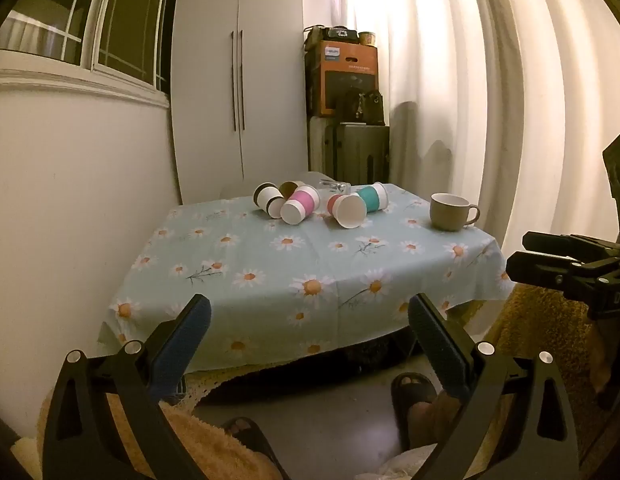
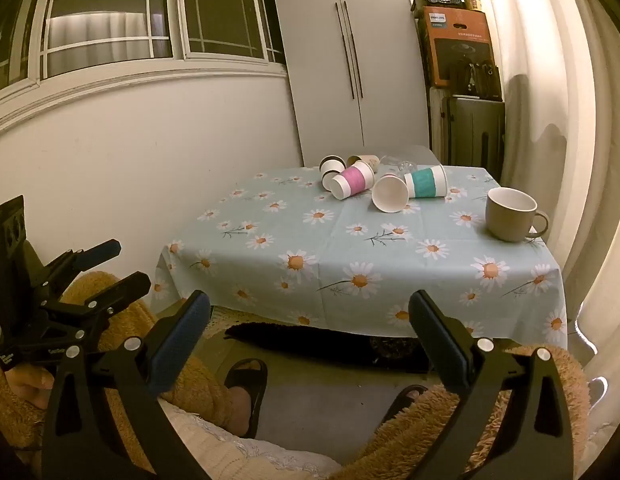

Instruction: Flip cup upright

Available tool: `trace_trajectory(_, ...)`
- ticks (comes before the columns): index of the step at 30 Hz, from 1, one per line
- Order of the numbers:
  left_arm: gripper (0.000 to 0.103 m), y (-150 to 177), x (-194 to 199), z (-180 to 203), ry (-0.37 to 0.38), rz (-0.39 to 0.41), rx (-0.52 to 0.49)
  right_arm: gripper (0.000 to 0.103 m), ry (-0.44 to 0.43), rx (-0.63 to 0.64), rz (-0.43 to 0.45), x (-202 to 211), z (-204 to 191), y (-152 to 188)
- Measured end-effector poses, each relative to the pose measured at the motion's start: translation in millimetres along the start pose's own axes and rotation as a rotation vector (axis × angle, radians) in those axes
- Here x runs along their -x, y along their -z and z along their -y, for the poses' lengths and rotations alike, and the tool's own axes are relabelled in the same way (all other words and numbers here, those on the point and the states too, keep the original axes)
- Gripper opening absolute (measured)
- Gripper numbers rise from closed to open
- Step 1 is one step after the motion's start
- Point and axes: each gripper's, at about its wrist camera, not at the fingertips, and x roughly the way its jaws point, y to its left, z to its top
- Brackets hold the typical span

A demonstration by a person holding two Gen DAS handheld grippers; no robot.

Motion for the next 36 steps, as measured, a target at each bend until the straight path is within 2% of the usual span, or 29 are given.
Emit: trace_trajectory(36,0.096,7.4,-2.7,2.6,0.003,-0.009,-0.009,0.099,-0.002,-0.002,-0.005,0.2,-0.9,-1.0)
